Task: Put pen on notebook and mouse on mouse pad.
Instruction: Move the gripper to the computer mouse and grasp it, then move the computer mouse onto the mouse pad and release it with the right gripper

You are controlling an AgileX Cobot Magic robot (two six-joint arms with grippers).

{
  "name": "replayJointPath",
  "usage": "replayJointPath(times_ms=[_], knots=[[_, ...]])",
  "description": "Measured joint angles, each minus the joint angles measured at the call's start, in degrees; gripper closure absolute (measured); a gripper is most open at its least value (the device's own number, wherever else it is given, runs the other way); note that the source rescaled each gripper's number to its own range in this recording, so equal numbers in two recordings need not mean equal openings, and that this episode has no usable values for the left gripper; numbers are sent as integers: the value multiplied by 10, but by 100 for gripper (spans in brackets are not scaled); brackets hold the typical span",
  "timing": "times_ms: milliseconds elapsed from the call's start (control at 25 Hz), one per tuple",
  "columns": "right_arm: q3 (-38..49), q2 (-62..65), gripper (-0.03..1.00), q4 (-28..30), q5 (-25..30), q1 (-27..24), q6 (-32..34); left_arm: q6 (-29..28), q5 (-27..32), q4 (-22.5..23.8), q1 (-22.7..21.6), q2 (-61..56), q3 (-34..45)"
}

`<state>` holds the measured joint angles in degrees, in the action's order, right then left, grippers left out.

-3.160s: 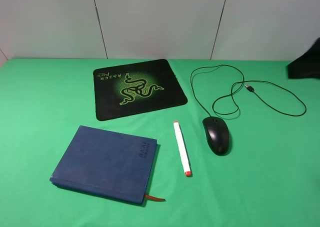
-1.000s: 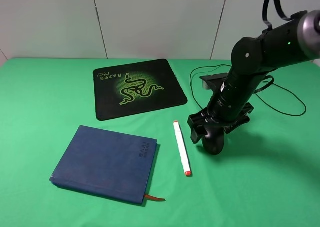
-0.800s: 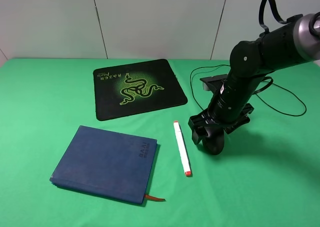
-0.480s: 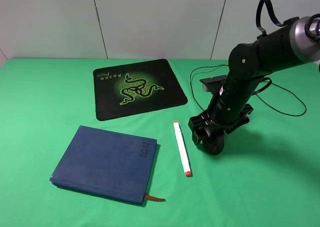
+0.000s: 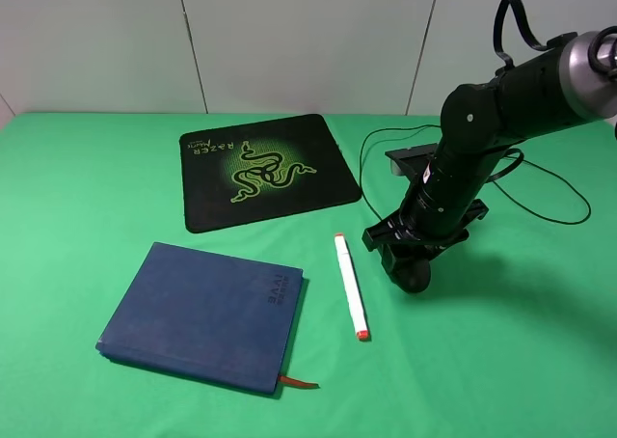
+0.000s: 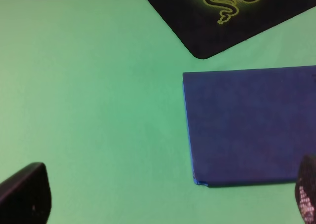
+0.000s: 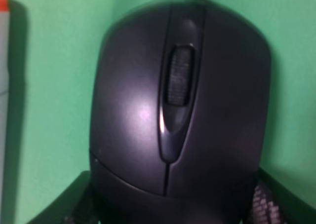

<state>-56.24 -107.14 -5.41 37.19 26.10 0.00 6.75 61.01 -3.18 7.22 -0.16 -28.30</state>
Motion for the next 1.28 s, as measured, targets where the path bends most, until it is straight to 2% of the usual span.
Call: replayJointPath(times_ms=[640, 840, 960, 1280], knots=[[-1, 0, 39, 0, 3, 0, 0, 0, 0, 0, 0, 0, 0], [-44, 0, 39, -5, 72, 0, 0, 0, 0, 0, 0, 0, 0], [-100, 0, 39, -18, 124, 0, 0, 0, 0, 0, 0, 0, 0], [-259, 0, 39, -40, 190, 0, 0, 0, 0, 0, 0, 0, 0]])
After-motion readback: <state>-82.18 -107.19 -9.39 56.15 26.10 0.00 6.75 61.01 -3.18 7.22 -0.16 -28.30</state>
